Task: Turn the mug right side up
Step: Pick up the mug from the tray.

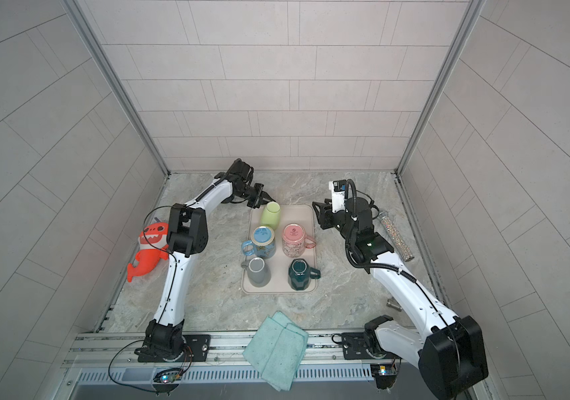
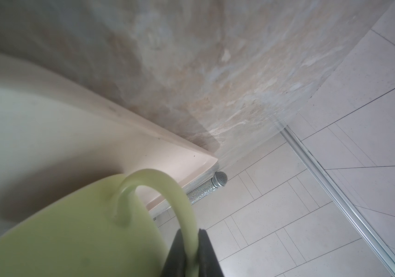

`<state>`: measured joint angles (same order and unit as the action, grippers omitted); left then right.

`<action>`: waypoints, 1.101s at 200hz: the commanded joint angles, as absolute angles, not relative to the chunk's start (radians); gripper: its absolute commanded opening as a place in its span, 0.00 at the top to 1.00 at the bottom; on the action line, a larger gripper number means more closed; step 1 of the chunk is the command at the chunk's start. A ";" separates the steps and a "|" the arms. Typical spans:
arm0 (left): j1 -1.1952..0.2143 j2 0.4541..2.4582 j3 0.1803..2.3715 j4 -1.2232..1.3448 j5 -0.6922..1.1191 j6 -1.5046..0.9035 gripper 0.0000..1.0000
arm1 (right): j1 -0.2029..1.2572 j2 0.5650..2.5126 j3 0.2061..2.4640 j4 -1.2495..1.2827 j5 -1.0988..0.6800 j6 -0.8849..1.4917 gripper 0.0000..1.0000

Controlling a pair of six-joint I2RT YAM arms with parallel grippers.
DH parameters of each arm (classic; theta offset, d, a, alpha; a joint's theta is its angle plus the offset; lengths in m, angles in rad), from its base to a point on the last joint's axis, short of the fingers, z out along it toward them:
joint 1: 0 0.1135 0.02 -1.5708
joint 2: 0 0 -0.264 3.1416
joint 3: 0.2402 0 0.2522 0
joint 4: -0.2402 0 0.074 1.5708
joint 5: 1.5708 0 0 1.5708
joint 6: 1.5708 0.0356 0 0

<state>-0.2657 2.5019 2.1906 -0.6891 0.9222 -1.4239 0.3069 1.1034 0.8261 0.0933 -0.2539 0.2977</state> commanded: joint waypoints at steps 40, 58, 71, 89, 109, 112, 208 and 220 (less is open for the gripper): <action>-0.286 2.396 2.181 -0.560 0.939 -1.450 1.00 | 0.303 1.081 0.822 0.083 -0.253 0.308 0.52; -0.294 2.354 2.098 -0.456 0.942 -1.482 1.00 | 0.303 1.081 0.827 0.073 -0.257 0.305 0.52; -0.295 2.320 2.014 -0.326 0.947 -1.532 1.00 | 0.303 1.084 0.832 0.064 -0.259 0.301 0.52; -0.295 2.289 1.924 -0.196 0.953 -1.584 1.00 | 0.304 1.083 0.835 0.055 -0.265 0.297 0.52; -0.296 2.271 1.898 -0.171 0.955 -1.566 1.00 | 0.304 1.085 0.837 0.051 -0.267 0.297 0.52; -0.296 2.270 1.898 -0.171 0.956 -1.563 1.00 | 0.304 1.086 0.837 0.051 -0.267 0.297 0.52; -0.298 2.211 1.932 -0.136 0.943 -1.321 1.00 | 0.304 1.055 0.861 -0.019 -0.249 0.278 0.53; -0.300 2.195 1.944 -0.172 0.929 -1.246 1.00 | 0.304 1.053 0.866 -0.030 -0.246 0.275 0.53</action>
